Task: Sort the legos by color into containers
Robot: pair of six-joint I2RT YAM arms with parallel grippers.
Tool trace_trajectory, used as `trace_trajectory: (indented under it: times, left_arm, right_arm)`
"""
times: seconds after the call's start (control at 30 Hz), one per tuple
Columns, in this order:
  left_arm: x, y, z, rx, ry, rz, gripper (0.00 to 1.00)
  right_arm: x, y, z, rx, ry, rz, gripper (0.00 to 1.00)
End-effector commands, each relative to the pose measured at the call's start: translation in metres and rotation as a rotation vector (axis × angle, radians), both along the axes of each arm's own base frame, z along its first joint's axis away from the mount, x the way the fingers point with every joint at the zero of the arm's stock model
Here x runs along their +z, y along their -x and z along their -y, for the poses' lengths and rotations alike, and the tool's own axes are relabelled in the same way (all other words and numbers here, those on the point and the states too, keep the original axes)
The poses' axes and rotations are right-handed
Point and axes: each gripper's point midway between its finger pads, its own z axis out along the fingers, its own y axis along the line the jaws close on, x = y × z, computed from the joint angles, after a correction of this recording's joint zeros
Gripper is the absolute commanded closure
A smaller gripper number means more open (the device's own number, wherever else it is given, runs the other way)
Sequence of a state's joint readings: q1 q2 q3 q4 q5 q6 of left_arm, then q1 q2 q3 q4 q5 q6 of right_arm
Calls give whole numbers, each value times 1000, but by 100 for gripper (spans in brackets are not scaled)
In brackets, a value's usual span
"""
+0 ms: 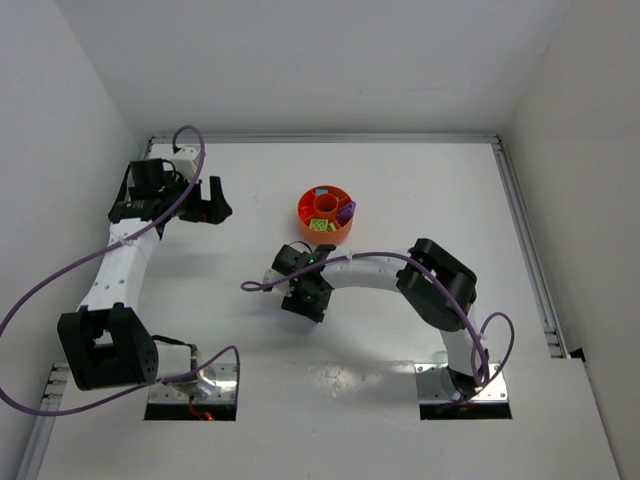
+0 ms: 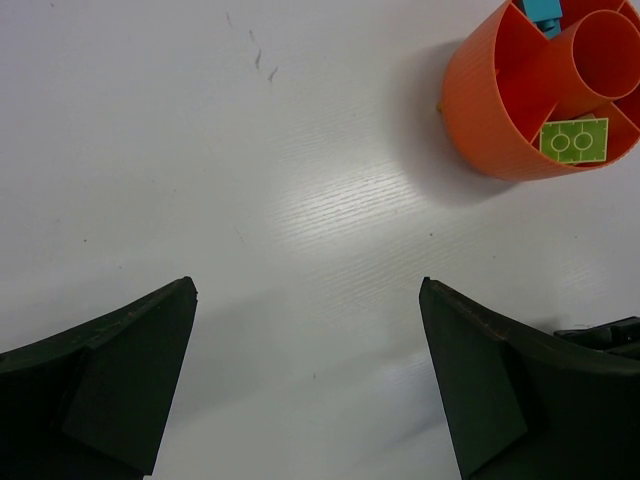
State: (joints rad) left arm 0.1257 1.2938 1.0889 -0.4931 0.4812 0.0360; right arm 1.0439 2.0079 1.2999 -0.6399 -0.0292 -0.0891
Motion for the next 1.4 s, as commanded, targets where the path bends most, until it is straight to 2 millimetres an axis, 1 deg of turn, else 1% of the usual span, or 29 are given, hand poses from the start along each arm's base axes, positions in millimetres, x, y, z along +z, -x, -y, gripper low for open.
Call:
trace_trajectory:
  times: [0.0,0.03,0.07,0.1,0.13,0.17,0.27,0.33,0.37,0.43,0.5,0.53,0.6,0.67,0.7,0.8,0.93,1.0,1.03,1.07,1.1,1.23,1.27,1.3,1.33,1.37]
  left_arm:
    - [11,1,3,-14,-10,43,0]
    - [11,1,3,-14,-10,43,0]
    - [11,1,3,-14,-10,43,0]
    - [11,1,3,-14,-10,43,0]
    - [11,1,3,-14,-10,43,0]
    - [11,1,3,-14,-10,43,0]
    - [8,1,3,-14,-9,34,0]
    - [8,1,3,-14,-9,34,0]
    - [8,1,3,-14,-9,34,0]
    - [5,0,3,-14,-8,25,0]
    - [5,0,3,-9,-1,21,0]
    - [9,-2,3,-9,-2,30,0]
    - [6,-2,3,-9,-1,21,0]
    - [6,-2,3,-9,-1,21,0]
    - [6,-2,3,-9,-1,21,0]
    - [6,-2,3,-9,-1,21,0]
    - [6,-2,3,-9,-1,21,0]
    - [6,-2,3,-9,-1,21,0]
    - [6,-2,3,-9,-1,21,0]
    - [6,-2,3,-9,-1,21,0]
    - [6,-2,3,-9,-1,21,0]
    - [6,-2,6,-18,-1,21,0]
    - [6,-2,6,-18,-1,21,0]
    - [10,-4,6,-18,-2,30,0]
    - [10,-4,6,-18,-2,30,0]
    - [10,-4,6,-18,-2,30,0]
  right_arm:
    - [1,4,0,-5,2,-6,52]
    - [1,3,0,4,2,-4,54]
    - [1,5,-1,6,-3,-13,59]
    - [1,5,-1,6,-3,-13,62]
    - [-1,9,0,15,5,-17,64]
    - [-1,9,0,15,5,-17,66]
    - [-4,13,3,17,10,-31,69]
    - [-9,17,11,17,31,-43,70]
    - [-6,17,10,17,23,-38,70]
    - [-11,21,17,17,42,-49,70]
    - [-8,20,16,17,34,-44,71]
    - [-8,20,16,17,34,-44,72]
    - [-8,20,16,17,34,-44,76]
    - [-8,20,16,26,34,-43,84]
    - [-8,20,16,26,34,-43,86]
    - [-8,20,16,26,34,-43,87]
    - [-1,15,5,28,3,-35,92]
    - [16,6,-7,21,-48,-16,92]
    - [20,7,-10,24,-56,-21,92]
    - [29,3,-14,17,-80,-19,93]
    - [42,-1,-26,22,-124,-10,93]
    - [89,-23,-48,-13,-254,50,93]
    - [100,-24,-54,-8,-284,55,93]
    - [118,-35,-61,-30,-329,80,93]
    - [126,-41,-63,-41,-348,83,93]
    - [146,-52,-72,-55,-395,110,93]
